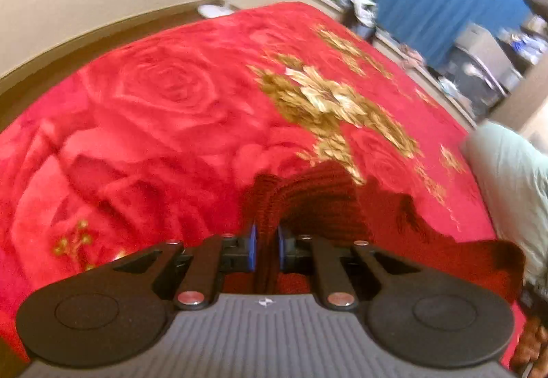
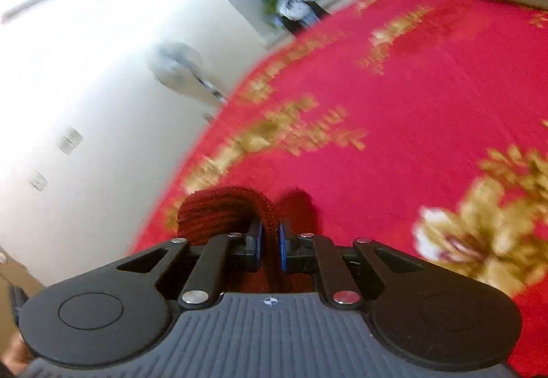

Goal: Fold small clothes
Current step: 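Lower the folded hem onto the sweater and open both grippers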

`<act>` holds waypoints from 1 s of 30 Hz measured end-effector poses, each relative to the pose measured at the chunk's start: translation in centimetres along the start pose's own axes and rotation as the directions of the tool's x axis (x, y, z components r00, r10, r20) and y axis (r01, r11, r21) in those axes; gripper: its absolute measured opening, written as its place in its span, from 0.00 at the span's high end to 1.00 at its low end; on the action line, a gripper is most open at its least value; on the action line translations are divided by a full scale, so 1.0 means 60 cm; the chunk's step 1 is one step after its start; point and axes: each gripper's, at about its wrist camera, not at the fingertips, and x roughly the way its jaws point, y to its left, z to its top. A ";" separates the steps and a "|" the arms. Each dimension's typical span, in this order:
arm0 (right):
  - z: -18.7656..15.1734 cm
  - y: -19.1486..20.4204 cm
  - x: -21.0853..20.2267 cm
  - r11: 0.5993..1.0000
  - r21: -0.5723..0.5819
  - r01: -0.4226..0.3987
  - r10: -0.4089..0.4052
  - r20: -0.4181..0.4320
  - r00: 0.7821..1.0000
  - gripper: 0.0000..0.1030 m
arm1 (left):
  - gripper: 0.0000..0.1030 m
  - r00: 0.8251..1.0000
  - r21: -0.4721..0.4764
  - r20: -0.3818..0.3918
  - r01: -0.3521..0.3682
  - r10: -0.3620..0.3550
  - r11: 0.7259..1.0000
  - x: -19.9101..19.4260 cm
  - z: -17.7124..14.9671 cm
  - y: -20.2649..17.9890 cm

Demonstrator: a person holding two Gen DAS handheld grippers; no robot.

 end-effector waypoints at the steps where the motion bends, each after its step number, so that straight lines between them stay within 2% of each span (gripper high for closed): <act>1: -0.003 -0.007 0.011 0.999 0.001 0.053 -0.053 -0.031 0.998 0.91 | 0.88 0.996 -0.012 -0.058 -0.061 0.060 0.998 0.016 -0.005 0.008; 2: -0.010 -0.018 0.027 0.994 0.014 0.110 -0.108 -0.079 0.991 0.91 | 0.88 0.984 -0.018 -0.134 -0.119 0.116 0.993 0.035 -0.013 0.016; 3: -0.018 -0.026 0.038 0.990 0.027 0.142 -0.138 -0.118 0.983 0.91 | 0.88 0.976 -0.026 -0.176 -0.134 0.128 0.991 0.044 -0.018 0.020; 6: -0.025 -0.017 0.050 0.982 -0.034 0.186 -0.189 -0.146 0.971 0.91 | 0.88 0.984 0.036 -0.128 -0.120 0.123 0.992 0.035 -0.015 0.000; 10: -0.024 -0.011 0.046 0.981 -0.059 0.183 -0.190 -0.146 0.971 0.89 | 0.86 0.983 0.060 -0.146 -0.100 0.108 0.993 0.038 -0.020 -0.003; 11: -0.024 -0.012 0.044 0.984 -0.053 0.173 -0.179 -0.146 0.973 0.85 | 0.81 0.984 0.062 -0.148 -0.095 0.104 0.994 0.038 -0.019 -0.005; 12: -0.023 -0.012 0.047 0.985 -0.047 0.166 -0.171 -0.142 0.975 0.83 | 0.72 0.984 0.060 -0.147 -0.090 0.098 0.994 0.038 -0.019 -0.005; 14: -0.021 -0.004 0.049 0.989 -0.055 0.140 -0.146 -0.126 0.981 0.68 | 0.60 0.988 0.049 -0.130 -0.075 0.081 0.996 0.035 -0.011 -0.003; 15: -0.022 0.002 0.050 0.990 -0.062 0.124 -0.130 -0.118 0.984 0.55 | 0.59 0.991 0.046 -0.117 -0.065 0.070 0.997 0.033 -0.009 -0.005; 16: -0.021 0.009 0.054 0.991 -0.073 0.111 -0.119 -0.113 0.987 0.51 | 0.59 0.992 0.045 -0.113 -0.060 0.065 0.997 0.032 -0.008 -0.005; 19: -0.024 0.022 0.056 0.987 -0.121 0.105 -0.118 -0.102 0.988 0.51 | 0.58 0.991 0.049 -0.116 -0.059 0.064 0.997 0.036 -0.006 -0.010; 21: -0.023 0.022 0.057 0.986 -0.124 0.114 -0.125 -0.089 0.988 0.52 | 0.58 0.991 0.066 -0.110 -0.064 0.071 0.996 0.037 -0.006 -0.016; 22: -0.021 0.021 0.055 0.987 -0.118 0.112 -0.121 -0.080 0.989 0.57 | 0.58 0.992 0.075 -0.106 -0.061 0.069 0.995 0.038 -0.005 -0.020; 23: -0.019 0.021 0.050 0.988 -0.113 0.107 -0.115 -0.061 0.992 0.65 | 0.73 0.993 0.085 -0.096 -0.062 0.070 0.994 0.037 -0.004 -0.022; 24: -0.016 0.022 0.042 0.989 -0.111 0.099 -0.103 -0.029 0.994 0.87 | 0.93 0.994 0.102 -0.072 -0.071 0.078 0.992 0.033 -0.002 -0.026; 25: -0.011 0.021 0.031 0.992 -0.102 0.073 -0.072 0.011 0.997 0.92 | 0.93 0.996 0.110 -0.036 -0.078 0.082 0.991 0.027 0.001 -0.027; 27: -0.002 0.013 0.023 0.999 -0.034 0.015 -0.013 0.044 0.999 0.93 | 0.94 0.998 0.046 0.025 -0.059 0.058 0.997 0.010 0.010 -0.015; 28: 0.000 0.008 0.027 0.999 -0.016 0.027 -0.027 0.032 0.999 0.93 | 0.94 0.998 0.016 0.028 -0.052 0.051 0.999 0.009 0.011 -0.009; 30: -0.006 0.000 0.044 0.990 -0.041 0.132 -0.133 -0.021 0.991 0.93 | 0.93 0.996 0.008 -0.011 -0.083 0.083 0.997 0.020 0.010 -0.006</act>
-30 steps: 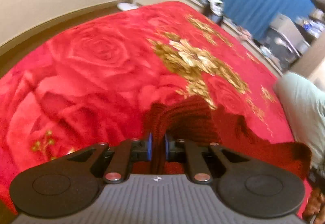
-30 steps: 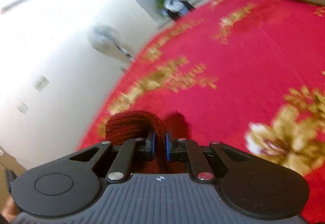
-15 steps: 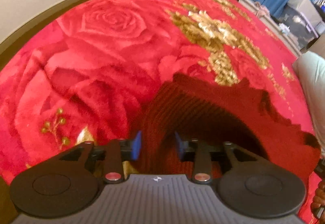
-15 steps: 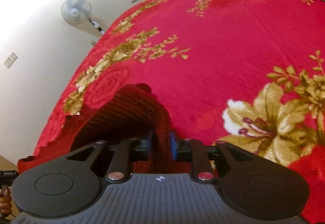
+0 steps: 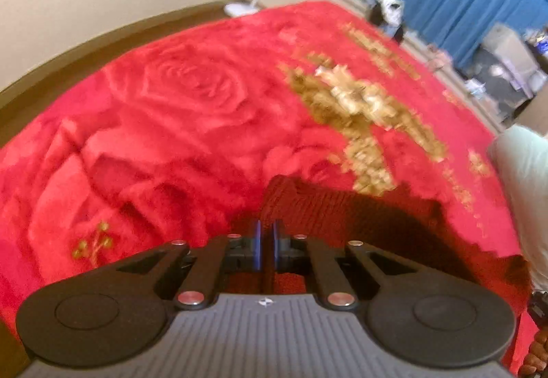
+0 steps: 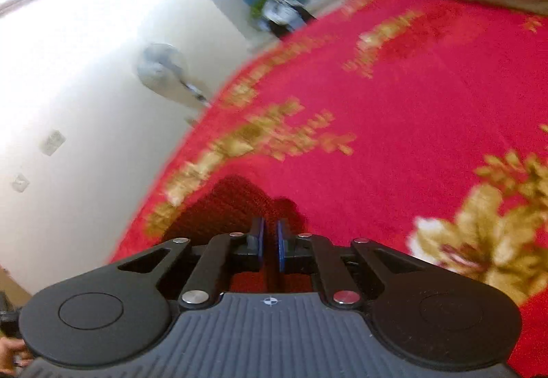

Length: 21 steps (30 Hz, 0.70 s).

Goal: Fold small clothes
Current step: 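Lower the folded hem onto the sweater and open both grippers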

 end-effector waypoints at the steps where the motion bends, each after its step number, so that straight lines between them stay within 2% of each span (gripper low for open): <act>1: -0.004 -0.004 0.008 1.000 0.005 0.018 -0.017 -0.025 1.000 0.88 | 0.93 0.999 0.005 -0.032 -0.007 0.007 1.000 0.008 -0.002 -0.002; 3: -0.009 -0.009 0.017 0.999 0.039 0.010 -0.007 -0.072 0.997 0.82 | 0.90 0.997 0.003 -0.076 0.022 -0.022 1.000 0.017 -0.004 -0.003; 4: -0.010 -0.007 0.018 0.999 0.042 0.001 0.003 -0.083 0.997 0.66 | 0.87 0.996 0.010 -0.088 0.029 -0.028 1.000 0.019 -0.005 -0.004; 5: -0.011 -0.004 0.018 0.999 0.037 -0.010 0.013 -0.083 0.996 0.57 | 0.68 0.995 0.019 -0.100 0.027 -0.024 0.999 0.023 -0.006 -0.006; 6: -0.013 0.000 0.017 1.000 0.027 -0.013 0.015 -0.081 0.997 0.44 | 0.54 0.993 0.027 -0.118 0.030 -0.026 0.999 0.027 -0.009 -0.009; 7: -0.017 0.004 0.018 1.000 0.016 -0.014 0.015 -0.087 0.996 0.43 | 0.53 0.990 0.038 -0.140 0.030 -0.024 0.999 0.033 -0.012 -0.012; 11: -0.028 0.013 0.032 1.000 -0.020 -0.007 0.004 -0.143 0.990 0.47 | 0.53 0.989 0.085 -0.150 0.010 0.003 0.996 0.039 -0.022 -0.020; 12: -0.029 0.016 0.029 0.999 -0.031 -0.010 0.005 -0.137 0.991 0.57 | 0.56 0.989 0.079 -0.150 0.011 0.001 0.997 0.040 -0.022 -0.019; 13: -0.027 0.020 0.026 0.999 -0.045 -0.012 0.006 -0.124 0.992 0.75 | 0.63 0.989 0.074 -0.146 0.012 -0.001 0.997 0.039 -0.021 -0.018; 14: -0.025 0.027 0.020 0.998 -0.070 -0.003 -0.005 -0.102 0.995 0.87 | 0.84 0.991 0.075 -0.137 0.016 -0.006 0.997 0.036 -0.020 -0.019; 15: -0.023 0.034 0.013 0.994 -0.105 0.014 -0.022 -0.073 0.997 0.89 | 0.89 0.992 0.085 -0.124 0.016 -0.005 0.996 0.032 -0.019 -0.020; 18: -0.017 0.055 -0.017 0.986 -0.165 0.004 0.003 0.042 0.999 0.90 | 0.90 1.000 0.111 -0.017 -0.001 0.002 0.994 0.007 -0.011 -0.026; 21: -0.013 0.080 -0.054 0.975 -0.221 -0.022 0.067 0.197 0.978 0.90 | 0.91 0.989 0.103 0.143 0.030 -0.044 0.994 -0.036 0.002 -0.025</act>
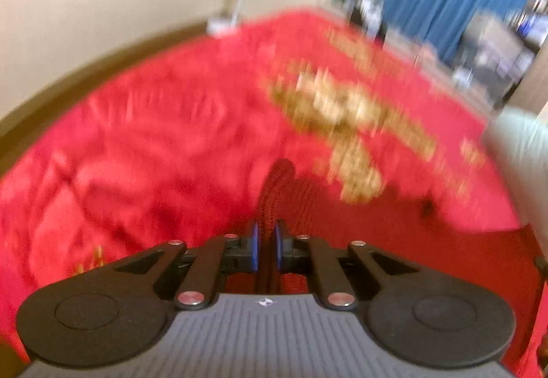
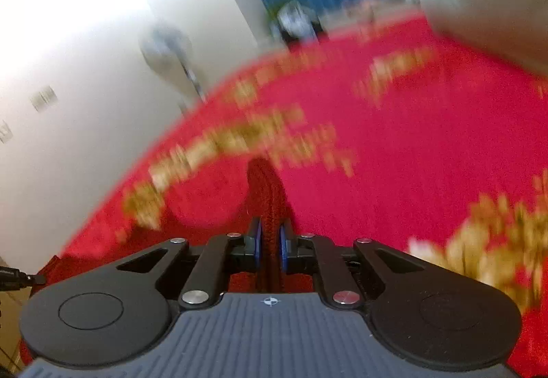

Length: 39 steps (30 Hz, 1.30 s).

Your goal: Fold small clothes

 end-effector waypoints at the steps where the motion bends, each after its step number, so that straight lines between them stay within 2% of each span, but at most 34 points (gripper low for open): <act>1: 0.002 0.006 -0.006 1.000 -0.018 0.001 0.000 0.037 0.999 0.90 | 0.91 0.999 0.030 0.051 -0.016 0.014 0.999 -0.011 0.002 -0.007; 3: 0.006 0.014 -0.014 0.999 -0.045 0.015 -0.011 0.099 0.995 0.90 | 0.90 0.989 0.092 0.138 -0.057 0.044 0.994 -0.027 0.003 -0.023; 5: 0.009 0.010 -0.011 0.999 -0.042 0.027 -0.023 0.100 0.995 0.90 | 0.90 0.987 0.108 0.149 -0.074 0.058 0.991 -0.024 0.003 -0.030; 8: 0.002 -0.004 0.019 0.994 -0.036 0.108 -0.108 0.003 0.994 0.81 | 0.89 0.994 0.089 0.057 -0.093 0.088 0.992 0.002 0.001 -0.025; 9: -0.002 -0.010 0.033 0.990 -0.037 0.138 -0.140 -0.055 0.989 0.72 | 0.87 0.996 0.069 0.001 -0.086 0.086 0.994 0.016 0.000 -0.021; 10: -0.007 -0.019 0.044 0.988 -0.033 0.151 -0.154 -0.114 0.982 0.70 | 0.86 0.996 0.053 -0.043 -0.082 0.084 0.995 0.026 -0.003 -0.017; 11: -0.010 -0.021 0.056 0.988 -0.022 0.154 -0.156 -0.146 0.977 0.70 | 0.80 0.993 0.044 -0.078 -0.090 0.094 0.995 0.034 -0.005 -0.013; 12: -0.013 -0.027 0.062 0.988 -0.007 0.151 -0.150 -0.183 0.972 0.70 | 0.70 0.990 0.040 -0.097 -0.101 0.105 0.994 0.039 -0.006 -0.007; 14: -0.016 -0.028 0.065 0.991 0.006 0.134 -0.129 -0.218 0.967 0.70 | 0.65 0.989 0.029 -0.102 -0.108 0.111 0.994 0.038 -0.006 0.003; 16: -0.019 -0.023 0.060 0.992 0.003 0.125 -0.121 -0.227 0.966 0.62 | 0.65 0.988 0.021 -0.105 -0.108 0.109 0.994 0.036 -0.008 0.009; 18: -0.020 -0.017 0.056 0.992 0.004 0.123 -0.119 -0.233 0.965 0.58 | 0.65 0.987 0.020 -0.115 -0.107 0.109 0.994 0.036 -0.008 0.010; 23: -0.034 -0.013 0.035 0.994 0.011 0.111 -0.104 -0.270 0.957 0.58 | 0.62 0.989 0.028 -0.112 -0.094 0.097 0.995 0.021 -0.014 0.014; 27: -0.055 -0.006 0.022 0.994 -0.008 0.110 -0.106 -0.319 0.942 0.57 | 0.58 0.990 0.031 -0.126 -0.067 0.070 0.997 0.007 -0.025 0.022; 29: -0.061 -0.004 0.014 0.993 -0.007 0.119 -0.115 -0.326 0.938 0.58 | 0.56 0.989 0.035 -0.145 -0.026 0.031 0.999 -0.001 -0.033 0.027; 32: -0.065 -0.007 -0.004 0.991 0.022 0.135 -0.121 -0.330 0.936 0.58 | 0.46 0.979 0.060 -0.199 0.057 -0.044 0.997 -0.006 -0.051 0.027; 34: -0.069 -0.010 -0.016 0.988 0.038 0.149 -0.127 -0.338 0.933 0.58 | 0.45 0.970 0.130 -0.231 0.104 -0.071 0.986 -0.012 -0.069 0.017; 36: -0.073 -0.011 -0.029 0.986 0.044 0.159 -0.134 -0.348 0.928 0.58 | 0.44 0.966 0.225 -0.251 0.112 -0.053 0.968 -0.018 -0.091 0.007; 39: -0.077 -0.009 -0.044 0.986 0.041 0.161 -0.136 -0.356 0.924 0.58 | 0.44 0.954 0.306 -0.297 0.120 -0.025 0.944 -0.022 -0.124 0.003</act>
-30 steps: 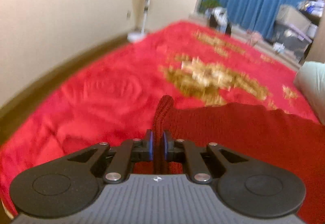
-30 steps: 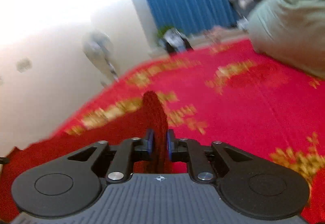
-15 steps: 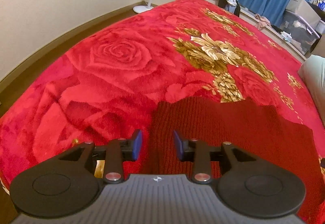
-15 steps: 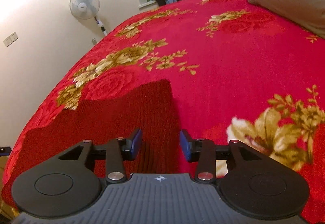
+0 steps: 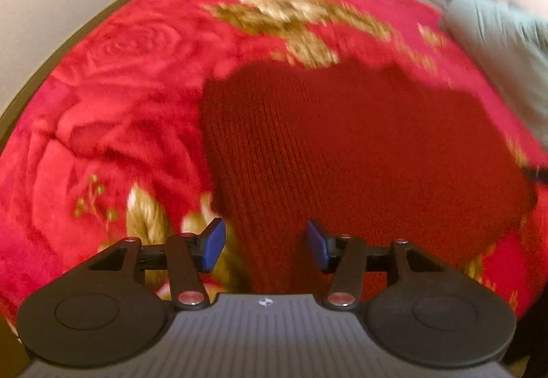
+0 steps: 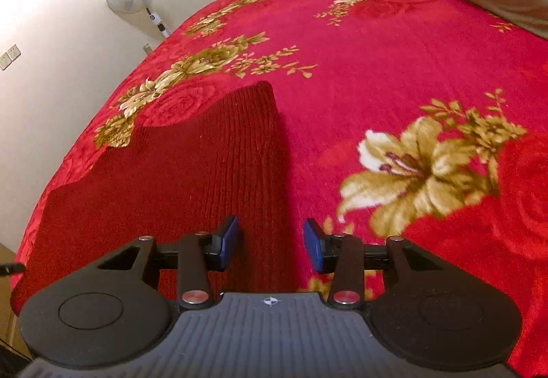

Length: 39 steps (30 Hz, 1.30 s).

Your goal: Fold small clothes

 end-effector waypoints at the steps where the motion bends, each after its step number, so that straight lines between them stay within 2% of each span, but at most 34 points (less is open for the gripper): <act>1: -0.002 0.000 -0.002 1.000 -0.001 0.002 -0.002 -0.006 1.000 0.58 | 0.44 1.000 0.014 -0.005 -0.006 0.006 1.000 0.000 -0.008 -0.002; 2: -0.004 0.000 -0.004 1.000 0.000 0.005 -0.005 -0.011 1.000 0.60 | 0.45 1.000 0.004 -0.009 -0.007 0.007 1.000 0.000 -0.014 0.001; 3: -0.006 0.000 -0.005 1.000 0.003 -0.002 0.002 -0.016 1.000 0.72 | 0.50 1.000 -0.029 -0.021 0.004 -0.005 1.000 0.001 -0.019 0.005; 4: -0.007 0.000 -0.006 1.000 0.007 -0.022 0.023 -0.023 0.999 0.88 | 0.59 0.999 -0.072 -0.036 0.031 -0.034 0.997 0.002 -0.025 0.010; 5: -0.008 0.002 -0.010 1.000 0.010 -0.028 0.028 -0.014 1.000 0.88 | 0.80 0.997 -0.104 -0.049 0.056 -0.061 0.993 0.003 -0.030 0.013; 6: -0.008 0.005 -0.019 1.000 0.008 -0.023 0.022 0.016 1.000 0.88 | 0.83 0.998 -0.122 -0.041 0.050 -0.055 0.991 -0.001 -0.035 0.011; 8: -0.007 0.009 -0.045 0.999 0.022 -0.050 0.048 0.079 0.996 0.89 | 0.84 0.999 -0.154 0.028 0.029 -0.025 0.988 -0.027 -0.044 0.005; 10: -0.009 0.012 -0.070 0.996 0.028 -0.083 0.078 0.138 0.987 0.89 | 0.85 0.994 -0.236 0.102 0.051 -0.027 0.970 -0.057 -0.056 0.009; 11: -0.010 0.015 -0.073 0.997 0.016 -0.074 0.071 0.144 0.987 0.89 | 0.85 0.993 -0.282 0.117 0.051 -0.019 0.958 -0.067 -0.067 0.010; 13: -0.017 0.016 -0.058 1.000 -0.004 -0.014 0.015 0.103 0.995 0.89 | 0.85 0.996 -0.310 0.067 -0.030 0.053 0.950 -0.059 -0.080 -0.002; 16: -0.024 0.013 -0.028 0.998 -0.021 0.059 -0.059 0.029 0.998 0.87 | 0.79 0.984 -0.203 0.000 -0.175 0.179 0.963 -0.029 -0.079 -0.035; 17: -0.023 0.017 -0.030 0.997 -0.027 0.070 -0.068 0.041 0.997 0.86 | 0.75 0.975 -0.168 0.024 -0.214 0.221 0.962 -0.030 -0.076 -0.047; 18: -0.021 0.023 -0.038 0.996 -0.043 0.081 -0.078 0.078 0.994 0.86 | 0.76 0.966 -0.149 0.067 -0.237 0.249 0.960 -0.041 -0.073 -0.054; 19: -0.019 0.033 -0.052 0.993 -0.072 0.097 -0.086 0.141 0.986 0.85 | 0.75 0.954 -0.131 0.129 -0.255 0.271 0.958 -0.057 -0.074 -0.064; 20: -0.021 0.042 -0.064 0.990 -0.099 0.102 -0.082 0.190 0.978 0.84 | 0.75 0.941 -0.116 0.194 -0.259 0.277 0.959 -0.072 -0.074 -0.075; 21: -0.022 0.051 -0.076 0.987 -0.130 0.099 -0.066 0.237 0.969 0.75 | 0.75 0.935 -0.110 0.236 -0.244 0.264 0.964 -0.083 -0.076 -0.081; 22: -0.024 0.057 -0.081 0.985 -0.151 0.083 -0.042 0.259 0.965 0.65 | 0.75 0.935 -0.108 0.268 -0.209 0.231 0.972 -0.089 -0.078 -0.087; 23: -0.025 0.061 -0.080 0.984 -0.166 0.062 -0.018 0.258 0.966 0.61 | 0.75 0.942 -0.103 0.277 -0.167 0.190 0.980 -0.088 -0.079 -0.094; 25: -0.030 0.069 -0.057 0.981 -0.193 0.035 0.001 0.183 0.983 0.57 | 0.72 0.965 -0.085 0.232 -0.101 0.118 0.991 -0.069 -0.081 -0.104; 27: -0.038 0.073 -0.018 0.974 -0.217 0.062 -0.048 0.068 0.997 0.57 | 0.70 0.984 -0.045 0.118 -0.125 0.130 0.991 -0.027 -0.084 -0.116; 28: -0.042 0.073 -0.001 0.969 -0.230 0.093 -0.089 0.030 0.996 0.57 | 0.70 0.985 -0.025 0.064 -0.156 0.157 0.987 -0.008 -0.089 -0.120; 29: -0.044 0.075 0.006 0.964 -0.238 0.120 -0.119 0.022 0.993 0.57 | 0.70 0.983 -0.015 0.047 -0.174 0.175 0.985 0.001 -0.092 -0.123; 30: -0.043 0.079 0.004 0.963 -0.240 0.122 -0.118 0.033 0.992 0.57 | 0.70 0.981 -0.020 0.063 -0.182 0.183 0.983 -0.002 -0.093 -0.126; 32: -0.036 0.090 -0.013 0.960 -0.254 0.115 -0.096 0.086 0.992 0.57 | 0.70 0.975 -0.055 0.132 -0.174 0.180 0.983 -0.022 -0.096 -0.131; 36: -0.033 0.110 -0.046 0.942 -0.309 0.131 -0.068 0.206 0.976 0.57 | 0.63 0.934 -0.109 0.293 -0.182 0.206 0.977 -0.059 -0.107 -0.150; 38: -0.034 0.116 -0.051 0.934 -0.330 0.133 -0.054 0.237 0.970 0.57 | 0.62 0.923 -0.137 0.329 -0.162 0.200 0.977 -0.077 -0.114 -0.161; 39: -0.034 0.119 -0.055 0.930 -0.342 0.136 -0.048 0.255 0.966 0.57 | 0.58 0.923 -0.153 0.334 -0.147 0.191 0.977 -0.083 -0.115 -0.164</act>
